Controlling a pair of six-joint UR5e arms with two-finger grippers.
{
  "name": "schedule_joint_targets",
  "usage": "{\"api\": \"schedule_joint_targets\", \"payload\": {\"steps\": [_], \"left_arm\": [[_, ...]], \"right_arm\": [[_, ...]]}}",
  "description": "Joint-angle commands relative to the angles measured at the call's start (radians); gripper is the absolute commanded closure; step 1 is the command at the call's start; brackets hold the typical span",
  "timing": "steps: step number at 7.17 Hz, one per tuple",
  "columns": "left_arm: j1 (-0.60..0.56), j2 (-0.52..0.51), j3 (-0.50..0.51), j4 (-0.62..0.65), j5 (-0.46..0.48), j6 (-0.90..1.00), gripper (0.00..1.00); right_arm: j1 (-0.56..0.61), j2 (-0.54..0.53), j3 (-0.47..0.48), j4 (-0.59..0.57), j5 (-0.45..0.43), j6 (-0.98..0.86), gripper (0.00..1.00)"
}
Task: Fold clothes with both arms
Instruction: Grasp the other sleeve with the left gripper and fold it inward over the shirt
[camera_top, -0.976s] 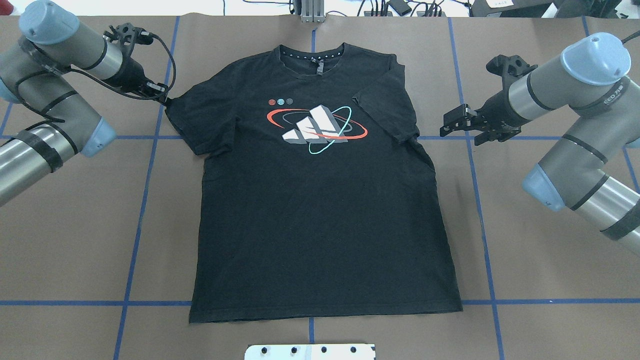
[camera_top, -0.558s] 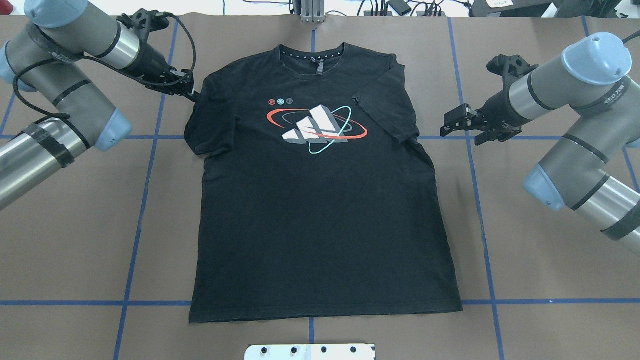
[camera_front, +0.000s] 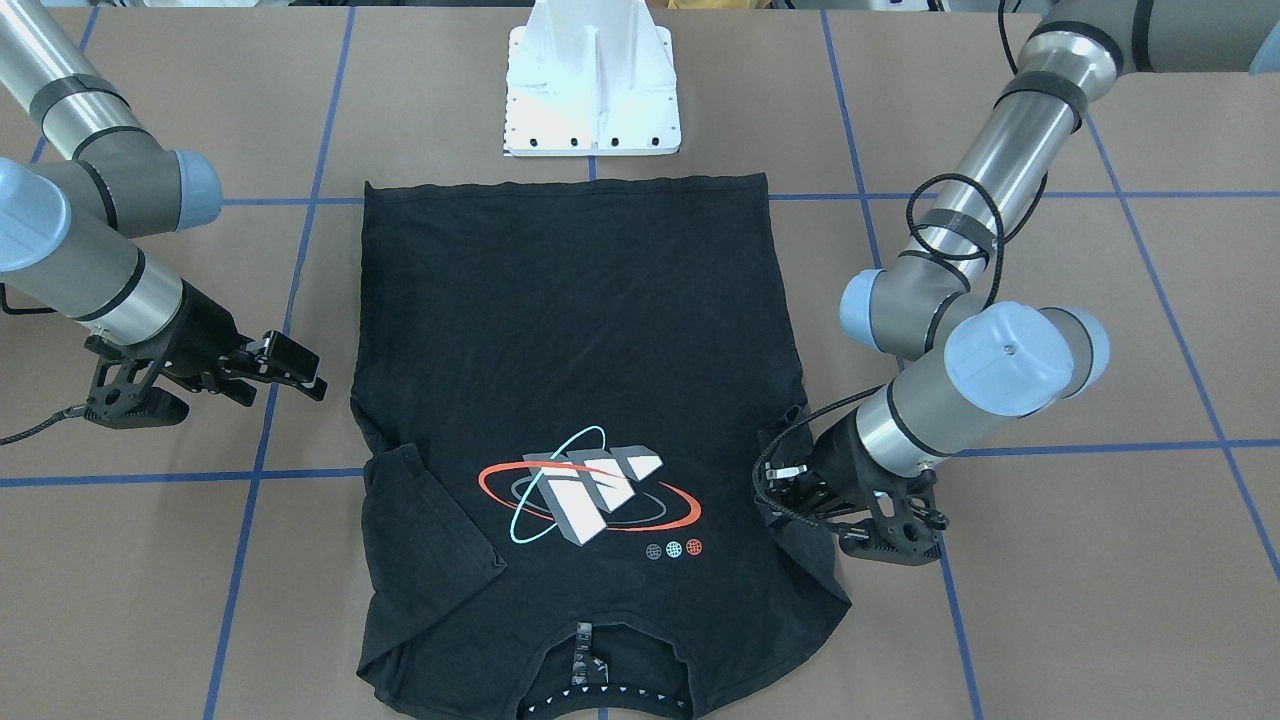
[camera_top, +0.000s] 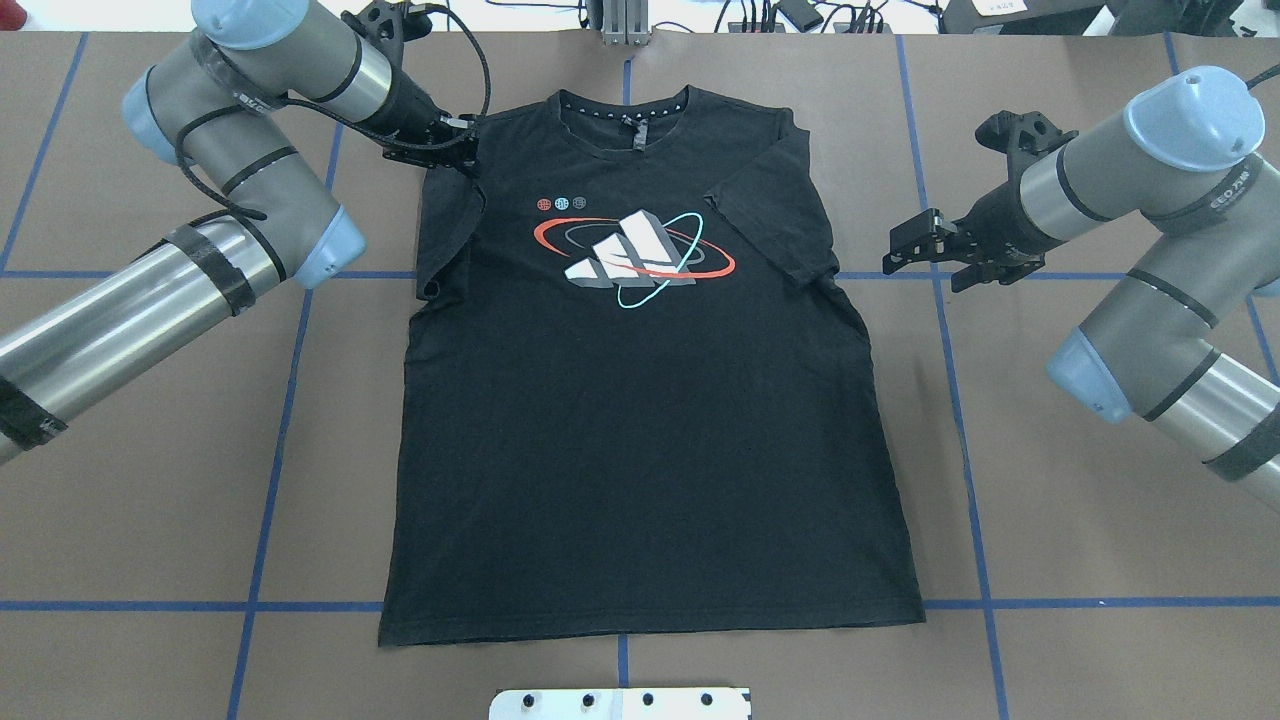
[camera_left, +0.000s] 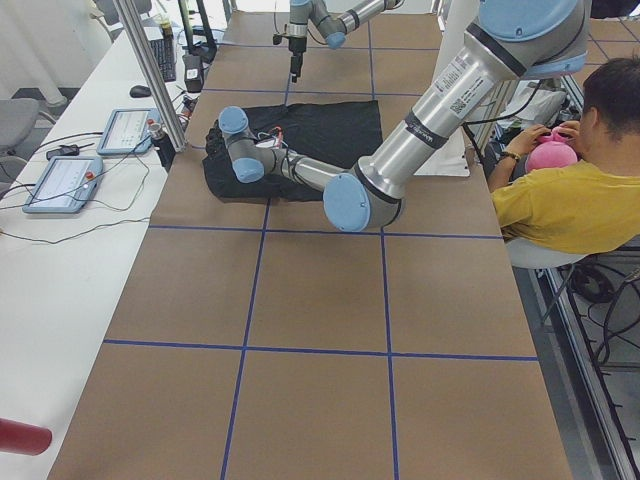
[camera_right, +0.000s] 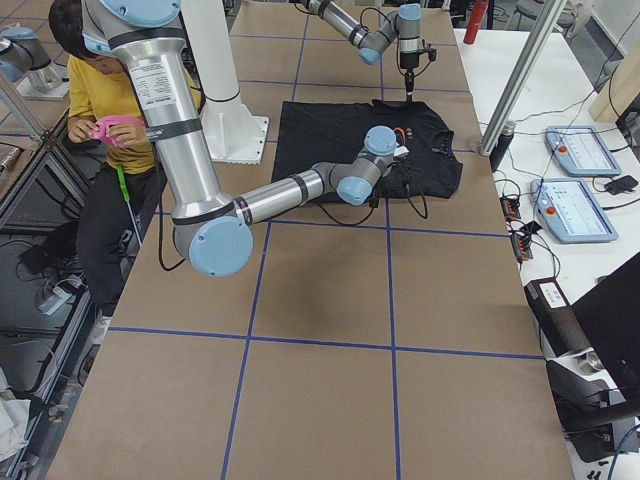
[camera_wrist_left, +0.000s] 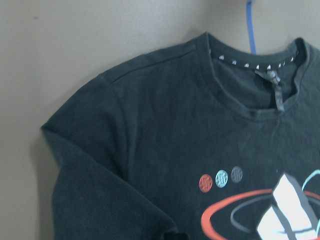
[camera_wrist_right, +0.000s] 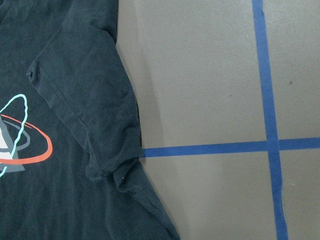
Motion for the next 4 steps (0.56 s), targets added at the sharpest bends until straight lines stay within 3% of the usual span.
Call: {"api": "schedule_joint_targets", "payload": {"steps": [1,2,3,4], "left_arm": [[0.012,-0.013,0.032,-0.032,0.013,-0.004,1.0],[0.015,-0.013,0.032,-0.033,0.013,-0.004,1.0],[0.019,-0.015,0.031,-0.035,0.013,-0.004,0.4],[0.018,-0.013,0.027,-0.033,0.013,-0.008,0.03]], "right_arm": [[-0.001,0.001,0.001,0.0,-0.001,0.0,0.0],[-0.001,-0.001,0.001,0.0,-0.001,0.0,0.0],[-0.001,0.001,0.001,0.0,-0.001,0.003,0.0],[-0.001,-0.002,0.013,0.0,-0.022,0.018,0.0]]}}
